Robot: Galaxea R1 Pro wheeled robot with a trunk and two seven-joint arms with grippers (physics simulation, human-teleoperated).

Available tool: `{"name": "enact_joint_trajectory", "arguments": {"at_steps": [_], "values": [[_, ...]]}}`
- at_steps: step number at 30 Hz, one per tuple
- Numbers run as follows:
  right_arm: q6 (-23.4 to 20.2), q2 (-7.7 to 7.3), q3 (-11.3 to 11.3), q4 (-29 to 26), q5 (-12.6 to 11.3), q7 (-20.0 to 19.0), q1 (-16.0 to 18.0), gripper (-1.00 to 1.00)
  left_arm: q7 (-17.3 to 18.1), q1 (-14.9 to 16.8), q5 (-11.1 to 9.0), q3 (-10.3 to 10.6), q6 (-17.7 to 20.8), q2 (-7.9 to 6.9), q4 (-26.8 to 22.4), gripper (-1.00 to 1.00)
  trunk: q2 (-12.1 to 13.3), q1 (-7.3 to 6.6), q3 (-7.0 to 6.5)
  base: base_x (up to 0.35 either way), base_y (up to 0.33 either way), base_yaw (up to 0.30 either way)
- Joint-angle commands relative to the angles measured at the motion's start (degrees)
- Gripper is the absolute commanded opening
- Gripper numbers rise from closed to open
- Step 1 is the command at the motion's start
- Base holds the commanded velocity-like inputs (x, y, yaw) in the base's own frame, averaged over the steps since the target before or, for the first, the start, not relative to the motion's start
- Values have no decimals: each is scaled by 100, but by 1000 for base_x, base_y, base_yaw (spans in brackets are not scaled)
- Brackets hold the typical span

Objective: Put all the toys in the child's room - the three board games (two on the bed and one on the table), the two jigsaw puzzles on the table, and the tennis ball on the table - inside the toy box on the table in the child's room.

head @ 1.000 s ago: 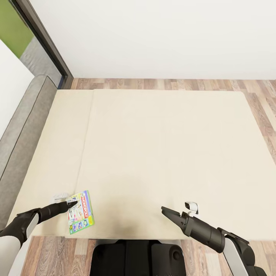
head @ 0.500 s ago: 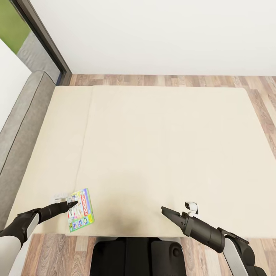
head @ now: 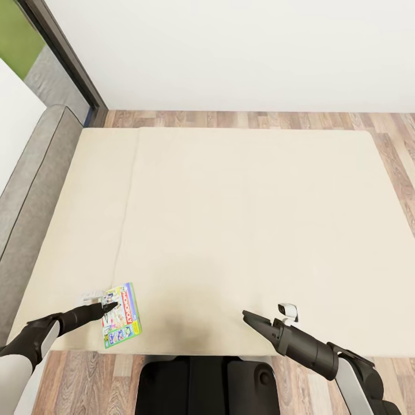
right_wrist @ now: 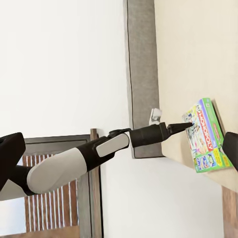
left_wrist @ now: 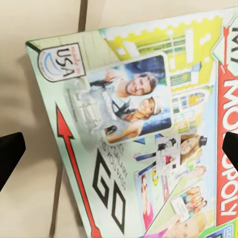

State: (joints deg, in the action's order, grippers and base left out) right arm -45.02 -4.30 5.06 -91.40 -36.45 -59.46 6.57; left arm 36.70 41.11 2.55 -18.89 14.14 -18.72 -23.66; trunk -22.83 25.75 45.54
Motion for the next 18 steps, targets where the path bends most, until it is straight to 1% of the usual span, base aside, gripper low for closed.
{"name": "enact_joint_trajectory", "arguments": {"at_steps": [1, 18], "values": [[-33, -1, 3, -1, -20, -2, 2, 100, 39, 3, 27, -47, 46, 6, -7, 100, -8, 3, 8, 0, 0, 0], [-33, -1, -3, -1, -20, 18, 2, 100, 55, 3, 27, -45, 13, 8, -6, 100, -8, 3, 136, 0, 0, 0]]}}
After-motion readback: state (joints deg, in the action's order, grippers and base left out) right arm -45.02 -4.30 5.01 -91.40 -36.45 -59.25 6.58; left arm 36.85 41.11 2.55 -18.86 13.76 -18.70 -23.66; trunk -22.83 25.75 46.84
